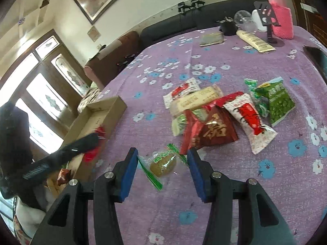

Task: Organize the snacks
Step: 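Drop the red-and-gold bar in the tray while the right tool drops a green-wrapped cake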

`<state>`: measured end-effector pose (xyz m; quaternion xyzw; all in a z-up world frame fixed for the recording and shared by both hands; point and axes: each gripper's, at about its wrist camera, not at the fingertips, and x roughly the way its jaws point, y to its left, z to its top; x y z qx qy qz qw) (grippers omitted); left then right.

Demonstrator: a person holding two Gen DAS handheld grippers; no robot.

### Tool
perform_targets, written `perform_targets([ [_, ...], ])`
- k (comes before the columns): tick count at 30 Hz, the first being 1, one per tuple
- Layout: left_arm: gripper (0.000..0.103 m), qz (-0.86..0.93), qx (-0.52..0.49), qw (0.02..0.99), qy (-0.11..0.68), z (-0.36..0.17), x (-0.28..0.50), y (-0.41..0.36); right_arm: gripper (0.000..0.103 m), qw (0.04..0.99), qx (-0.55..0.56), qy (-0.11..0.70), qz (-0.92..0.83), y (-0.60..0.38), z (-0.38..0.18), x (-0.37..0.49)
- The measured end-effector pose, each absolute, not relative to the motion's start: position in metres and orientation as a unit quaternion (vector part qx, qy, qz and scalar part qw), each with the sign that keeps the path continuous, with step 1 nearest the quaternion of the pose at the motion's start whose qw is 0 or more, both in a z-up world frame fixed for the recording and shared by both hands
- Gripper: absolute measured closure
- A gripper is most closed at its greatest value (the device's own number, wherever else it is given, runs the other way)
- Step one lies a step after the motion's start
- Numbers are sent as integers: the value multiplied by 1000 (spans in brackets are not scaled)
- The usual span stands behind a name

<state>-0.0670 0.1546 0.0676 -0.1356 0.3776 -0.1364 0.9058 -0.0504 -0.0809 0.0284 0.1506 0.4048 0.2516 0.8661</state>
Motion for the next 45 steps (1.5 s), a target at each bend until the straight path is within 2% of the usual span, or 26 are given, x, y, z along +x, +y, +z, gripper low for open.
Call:
perform_targets([
  [7,84,-73,-156,921,350,89,-91,239,54,843,145,413,312,-43,47,-74],
  [14,84,-18,-167,919,358,76,-92,302,53,836,89,416,346,32,74,-80],
  [24,84,5,-171,903,393,51,-71,342,53,818,-6,444,365,149,59,-73],
  [34,82,3,-191,901,389,45,-73,357,52,804,-45,467,364,205,36,-70],
  [36,69,3,-198,900,388,46,-75,360,52,805,-50,466,364,209,34,-70],
  [38,61,5,-204,901,384,49,-79,362,50,808,-51,462,363,210,35,-72],
  [41,61,1,-217,903,371,57,-89,363,49,812,-49,456,362,207,40,-75],
  [45,52,-2,-228,909,349,72,-103,361,47,827,-45,433,355,194,54,-84],
])
